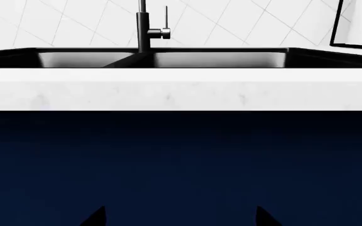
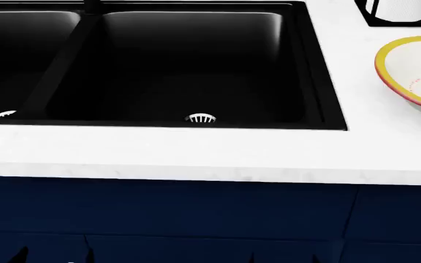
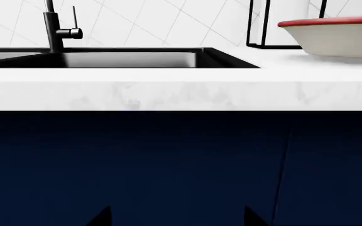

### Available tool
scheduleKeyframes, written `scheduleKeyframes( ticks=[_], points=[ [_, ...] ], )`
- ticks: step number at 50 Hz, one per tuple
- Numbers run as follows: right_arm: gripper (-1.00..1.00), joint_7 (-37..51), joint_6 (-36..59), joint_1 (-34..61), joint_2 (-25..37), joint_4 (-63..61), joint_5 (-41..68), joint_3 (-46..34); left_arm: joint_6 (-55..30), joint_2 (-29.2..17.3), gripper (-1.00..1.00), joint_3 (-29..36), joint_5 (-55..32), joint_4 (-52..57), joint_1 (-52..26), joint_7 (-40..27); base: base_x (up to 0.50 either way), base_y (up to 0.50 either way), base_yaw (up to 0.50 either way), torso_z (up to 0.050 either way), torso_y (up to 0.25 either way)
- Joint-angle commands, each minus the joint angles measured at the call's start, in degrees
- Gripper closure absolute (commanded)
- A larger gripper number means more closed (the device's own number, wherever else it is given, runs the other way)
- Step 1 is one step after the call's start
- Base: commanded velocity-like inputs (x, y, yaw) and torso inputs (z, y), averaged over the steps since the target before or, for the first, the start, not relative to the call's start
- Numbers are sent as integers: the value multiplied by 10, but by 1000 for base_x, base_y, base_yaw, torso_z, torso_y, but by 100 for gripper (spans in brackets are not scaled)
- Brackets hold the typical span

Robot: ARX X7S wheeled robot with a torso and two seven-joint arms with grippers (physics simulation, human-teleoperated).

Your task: There is a mixed pile of frozen fruits and vegetables on the counter. Locate all the frozen vegetables and place the items in a bowl on the counter. Take all the frozen fruits and defrost them in a running sink.

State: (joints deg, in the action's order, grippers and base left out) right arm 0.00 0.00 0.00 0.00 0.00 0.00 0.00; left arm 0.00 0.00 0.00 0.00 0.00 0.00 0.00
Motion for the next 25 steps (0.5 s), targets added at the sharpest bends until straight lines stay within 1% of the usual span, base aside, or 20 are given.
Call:
scheduleKeyframes(
  ticks=[1, 5, 17, 25],
  points=[
    [-100, 8, 1, 0, 6, -1, 6, -8, -1, -8, -100, 9, -8, 0, 0, -9, 0, 0, 0, 0, 0],
    [-100, 15, 5, 7, 16, 5, 22, -18, -2, -20, -100, 25, 0, -2, 1, -25, 0, 0, 0, 0, 0],
    [-100, 39, 3, 7, 31, 2, 26, -39, -3, -29, -100, 30, -29, -3, -4, -45, 0, 0, 0, 0, 0],
    [-100, 52, 8, 7, 37, 5, 27, -49, 2, -35, -100, 40, -36, -5, -6, -56, 0, -477, 0, 0, 0]
  ],
)
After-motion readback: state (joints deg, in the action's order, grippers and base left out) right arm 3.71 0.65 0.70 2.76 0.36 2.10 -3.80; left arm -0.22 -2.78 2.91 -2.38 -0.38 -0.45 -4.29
